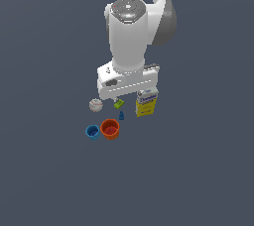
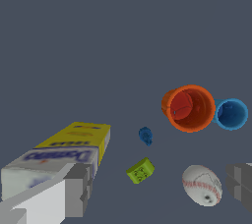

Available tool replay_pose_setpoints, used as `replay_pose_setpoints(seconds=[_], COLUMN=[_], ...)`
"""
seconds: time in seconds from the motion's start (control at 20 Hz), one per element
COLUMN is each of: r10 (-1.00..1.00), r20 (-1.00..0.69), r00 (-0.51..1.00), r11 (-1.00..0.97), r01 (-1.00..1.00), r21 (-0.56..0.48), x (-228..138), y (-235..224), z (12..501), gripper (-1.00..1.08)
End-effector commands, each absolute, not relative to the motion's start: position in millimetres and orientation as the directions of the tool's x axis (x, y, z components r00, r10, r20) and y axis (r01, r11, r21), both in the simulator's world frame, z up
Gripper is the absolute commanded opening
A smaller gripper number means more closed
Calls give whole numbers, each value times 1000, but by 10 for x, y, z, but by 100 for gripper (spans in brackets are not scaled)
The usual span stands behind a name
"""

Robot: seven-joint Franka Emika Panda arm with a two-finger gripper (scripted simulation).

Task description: Pick up a designated object from a clutter of objects.

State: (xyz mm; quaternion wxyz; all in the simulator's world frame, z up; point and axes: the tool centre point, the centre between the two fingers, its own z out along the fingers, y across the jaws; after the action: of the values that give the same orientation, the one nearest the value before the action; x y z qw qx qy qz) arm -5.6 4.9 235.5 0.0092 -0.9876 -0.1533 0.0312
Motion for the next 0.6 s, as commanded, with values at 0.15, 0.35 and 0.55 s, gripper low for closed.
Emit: replay_pose_setpoints(seconds=[0.15, 0.35, 0.55], r10=[428, 513, 594], r20=[-47, -39, -32], r00=[903, 858, 804], r11=[-904, -858, -805], r01=[427, 512, 593], r21=[-29, -29, -27], x=[-81, -108, -141], y=[-9, -50, -89], z=[2130, 1971, 1815], gripper=[100, 100, 100])
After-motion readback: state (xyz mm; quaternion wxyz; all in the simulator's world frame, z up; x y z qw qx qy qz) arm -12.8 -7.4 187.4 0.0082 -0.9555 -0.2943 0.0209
